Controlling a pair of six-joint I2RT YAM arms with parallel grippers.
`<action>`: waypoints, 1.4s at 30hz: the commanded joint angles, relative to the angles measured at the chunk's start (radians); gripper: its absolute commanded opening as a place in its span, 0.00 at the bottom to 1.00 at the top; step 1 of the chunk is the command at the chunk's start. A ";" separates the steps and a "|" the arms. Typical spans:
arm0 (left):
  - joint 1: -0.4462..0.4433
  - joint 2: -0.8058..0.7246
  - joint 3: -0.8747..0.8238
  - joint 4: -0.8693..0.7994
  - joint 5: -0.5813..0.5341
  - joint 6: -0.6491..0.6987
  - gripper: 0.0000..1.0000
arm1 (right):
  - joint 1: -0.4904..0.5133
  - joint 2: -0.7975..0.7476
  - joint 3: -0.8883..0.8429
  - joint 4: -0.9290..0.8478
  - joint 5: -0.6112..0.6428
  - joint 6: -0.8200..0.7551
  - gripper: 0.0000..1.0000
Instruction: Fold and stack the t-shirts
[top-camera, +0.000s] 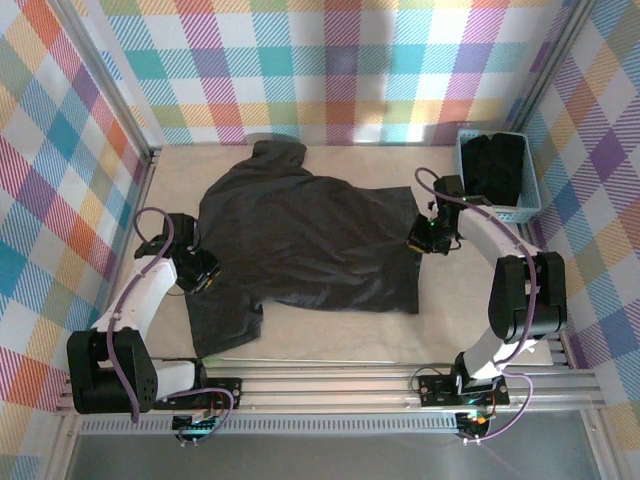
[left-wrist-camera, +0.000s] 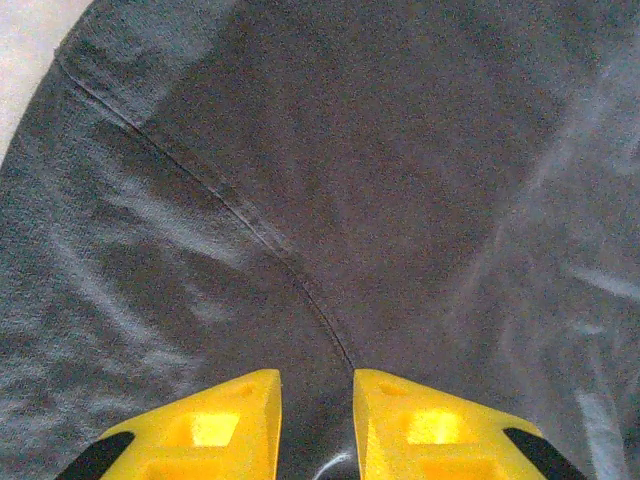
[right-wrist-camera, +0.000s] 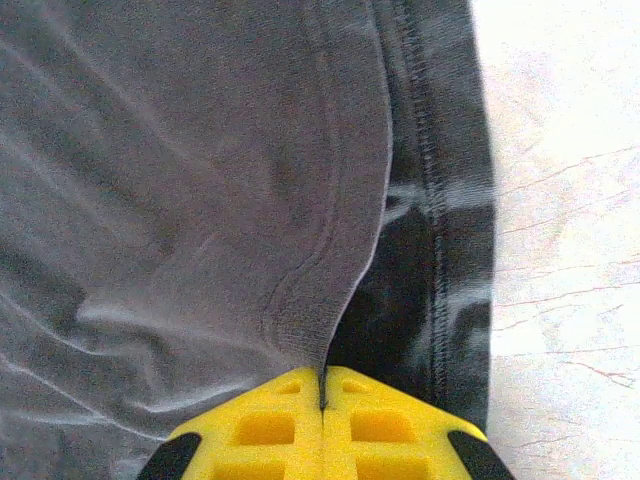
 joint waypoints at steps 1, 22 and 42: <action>0.022 0.015 0.025 -0.036 -0.008 0.033 0.28 | -0.048 0.072 0.032 -0.004 0.023 -0.018 0.00; 0.136 -0.037 -0.084 -0.065 -0.079 -0.033 0.32 | 0.152 -0.678 -0.579 -0.073 0.038 0.608 0.45; 0.136 -0.062 -0.069 -0.064 -0.041 -0.015 0.29 | 0.153 -0.570 -0.647 0.109 0.008 0.684 0.38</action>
